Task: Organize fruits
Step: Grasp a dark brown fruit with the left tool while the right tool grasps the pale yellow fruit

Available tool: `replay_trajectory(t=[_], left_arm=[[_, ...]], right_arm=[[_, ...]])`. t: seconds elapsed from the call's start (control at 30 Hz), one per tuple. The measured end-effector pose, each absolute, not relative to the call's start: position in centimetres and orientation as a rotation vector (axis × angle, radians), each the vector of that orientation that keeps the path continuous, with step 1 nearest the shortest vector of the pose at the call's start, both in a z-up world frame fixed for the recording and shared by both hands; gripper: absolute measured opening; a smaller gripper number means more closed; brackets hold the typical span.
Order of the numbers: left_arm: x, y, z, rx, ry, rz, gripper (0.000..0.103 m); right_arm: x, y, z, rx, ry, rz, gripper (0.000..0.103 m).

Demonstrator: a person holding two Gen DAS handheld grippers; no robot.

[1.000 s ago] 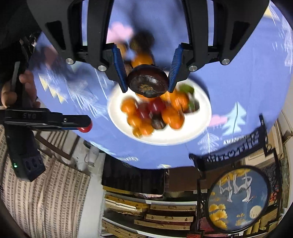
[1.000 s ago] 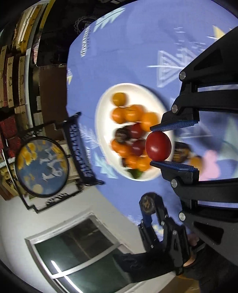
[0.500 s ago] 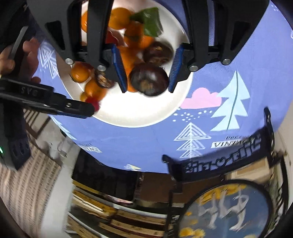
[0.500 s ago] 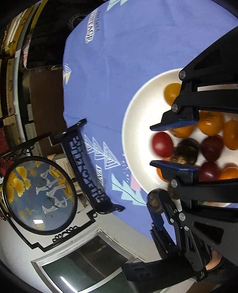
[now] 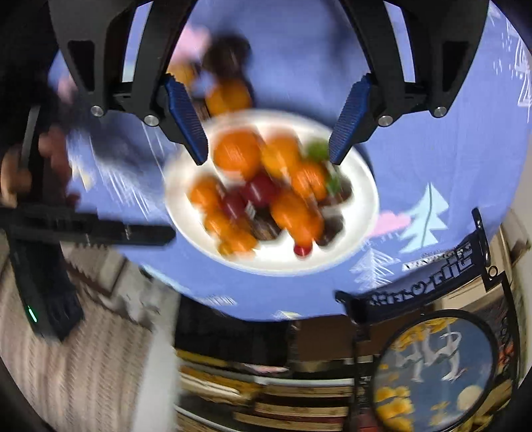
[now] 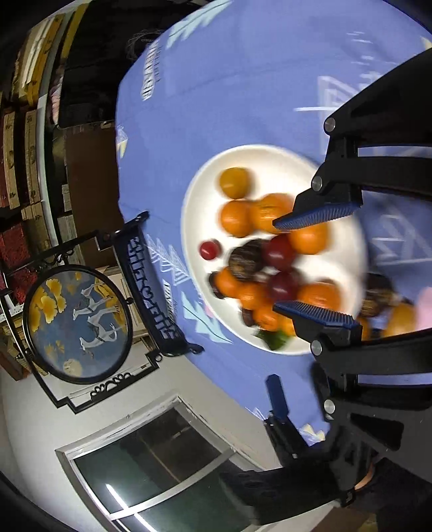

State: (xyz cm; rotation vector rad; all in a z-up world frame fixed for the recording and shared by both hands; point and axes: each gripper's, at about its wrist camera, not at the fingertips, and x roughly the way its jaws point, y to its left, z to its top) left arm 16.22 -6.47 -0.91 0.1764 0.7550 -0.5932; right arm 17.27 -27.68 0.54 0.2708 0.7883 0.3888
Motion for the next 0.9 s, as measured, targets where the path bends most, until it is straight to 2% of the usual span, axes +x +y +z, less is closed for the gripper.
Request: replay_trajectory(t=[0.13,0.27,0.4,0.53,0.73,0.9], left_arm=[[11.7,-5.9,-3.3,0.227,0.796,-0.646,0.073],[10.6,-5.6,-5.2,0.242,0.836,-0.622,0.072],[11.3,-7.1,-6.2,0.256,0.865,-0.622,0.066],[12.0,-8.1,-6.8,0.273,0.893,-0.647,0.041],[10.8,-5.9,-5.1,0.163,0.788,-0.645,0.041],[11.4,-4.6,-4.4,0.088,0.774,-0.618,0.041]], right_arm=[[13.5,-29.0,-0.8,0.310,0.802,0.376,0.045],[10.8,-29.4,-2.2,0.336,0.826,0.377,0.045],[9.3,-28.5,-2.8,0.328,0.844,0.393,0.045],[8.2,-27.3,-2.6,0.300,0.849,0.419,0.045],[7.6,-23.5,-3.1,0.192,0.895,0.475,0.045],[8.9,-21.0,-4.0,0.148,0.933,0.463,0.045]])
